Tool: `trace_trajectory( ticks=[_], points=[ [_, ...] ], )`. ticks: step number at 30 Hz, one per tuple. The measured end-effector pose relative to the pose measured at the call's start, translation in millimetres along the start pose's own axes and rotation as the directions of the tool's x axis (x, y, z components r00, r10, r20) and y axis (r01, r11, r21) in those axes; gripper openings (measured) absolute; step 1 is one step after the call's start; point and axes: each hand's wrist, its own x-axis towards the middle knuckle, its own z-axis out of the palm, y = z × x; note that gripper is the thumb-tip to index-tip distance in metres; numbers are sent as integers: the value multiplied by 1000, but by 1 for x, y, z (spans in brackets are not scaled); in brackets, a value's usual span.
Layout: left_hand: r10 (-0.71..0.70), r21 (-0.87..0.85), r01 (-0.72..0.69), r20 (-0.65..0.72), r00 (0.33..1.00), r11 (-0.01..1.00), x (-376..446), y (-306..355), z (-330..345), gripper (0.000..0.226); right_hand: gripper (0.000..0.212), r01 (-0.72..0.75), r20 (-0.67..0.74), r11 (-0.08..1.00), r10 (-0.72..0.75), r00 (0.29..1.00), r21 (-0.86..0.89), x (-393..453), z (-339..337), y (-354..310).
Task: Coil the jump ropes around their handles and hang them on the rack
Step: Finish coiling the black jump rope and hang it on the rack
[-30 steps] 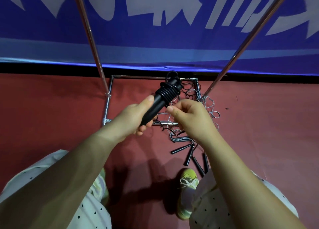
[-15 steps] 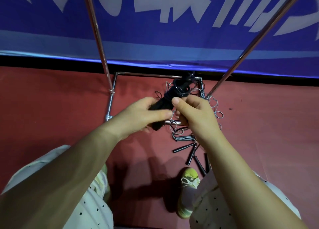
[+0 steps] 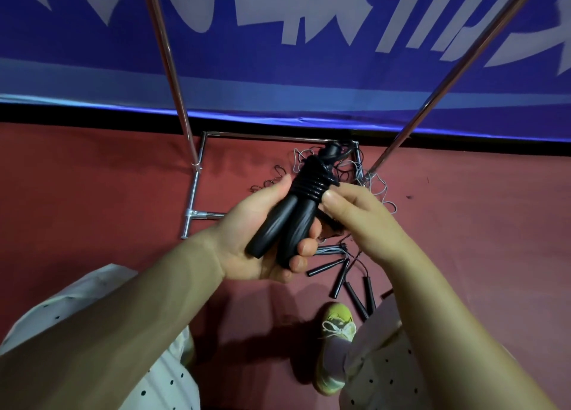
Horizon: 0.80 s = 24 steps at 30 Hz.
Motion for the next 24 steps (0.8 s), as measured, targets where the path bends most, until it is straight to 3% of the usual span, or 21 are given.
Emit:
trace_trajectory(
  ticks=[3, 5, 9, 13, 17, 20, 24],
  points=[
    [14, -3, -14, -7, 1000, 1000, -3, 4, 0, 68, 58, -240, 128, 941, 214, 968, 240, 4, 0, -1],
    [-3, 22, 3, -8, 1000, 1000, -6, 4, 0, 70, 57, -280, 185, 943, 247, 951, 178, 4, -6, 1],
    [57, 21, -57, 11, 998, 998, -13, 10, -7, 72, 40, -239, 232, 966, 257, 938, -100, -3, -13, 1],
    [90, -40, -95, -123, 988, 995, -14, 18, -16, 67, 37, -60, 9, 991, 62, 998, -116, -3, -11, -5],
    [58, 46, -48, -256, 965, 998, -4, 13, -19, 67, 37, 18, 27, 971, -12, 1000, -238, -8, -4, -13],
    [122, 232, -29, -400, 908, 972, 3, 9, -17, 67, 39, 9, 25, 967, -3, 1000, -253, -9, 5, -15],
    [333, 460, -56, -549, 766, 886, 15, -3, -8, 63, 46, -30, -19, 980, 27, 999, -195, -7, 15, -12]
  ],
)
